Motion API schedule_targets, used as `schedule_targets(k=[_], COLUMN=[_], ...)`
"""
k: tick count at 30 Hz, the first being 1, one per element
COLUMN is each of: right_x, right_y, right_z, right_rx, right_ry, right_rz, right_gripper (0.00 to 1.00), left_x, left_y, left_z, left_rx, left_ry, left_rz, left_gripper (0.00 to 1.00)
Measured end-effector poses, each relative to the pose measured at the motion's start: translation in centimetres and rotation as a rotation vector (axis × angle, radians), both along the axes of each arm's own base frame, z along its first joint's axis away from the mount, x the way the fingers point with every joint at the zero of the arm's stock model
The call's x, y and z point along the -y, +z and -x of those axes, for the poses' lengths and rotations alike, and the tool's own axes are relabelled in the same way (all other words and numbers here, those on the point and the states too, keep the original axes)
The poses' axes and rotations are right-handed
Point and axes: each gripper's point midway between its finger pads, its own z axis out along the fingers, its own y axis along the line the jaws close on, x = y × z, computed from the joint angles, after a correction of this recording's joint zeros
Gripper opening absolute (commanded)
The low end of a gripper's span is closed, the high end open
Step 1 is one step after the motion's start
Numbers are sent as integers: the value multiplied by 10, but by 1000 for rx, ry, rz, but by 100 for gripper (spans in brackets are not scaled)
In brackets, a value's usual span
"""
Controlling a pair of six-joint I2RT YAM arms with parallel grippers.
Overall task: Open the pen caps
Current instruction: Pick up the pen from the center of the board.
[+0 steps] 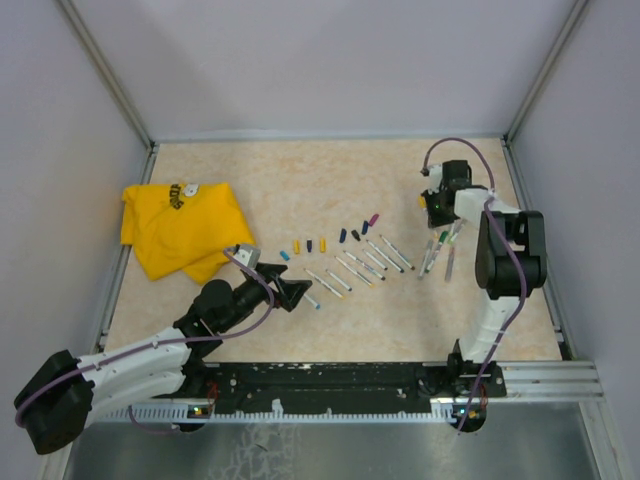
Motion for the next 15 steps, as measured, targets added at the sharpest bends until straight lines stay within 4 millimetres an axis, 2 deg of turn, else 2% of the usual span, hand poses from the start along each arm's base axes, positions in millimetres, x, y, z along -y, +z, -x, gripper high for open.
schedule_targets(k=[3,11,15], right_x=[1,1,0], right_y=[0,2,8], right_z=[0,0,7], right_rx=[1,9,19], right_ry=[6,11,15], right_rz=[10,16,9], right_gripper=[0,0,0], left_x=[0,5,9], left_y=[0,0,-3], left_z=[0,4,6], left_rx=[-1,-15,-32], left_ry=[-3,-29,-48], left_rz=[3,14,23], left_gripper=[100,100,100])
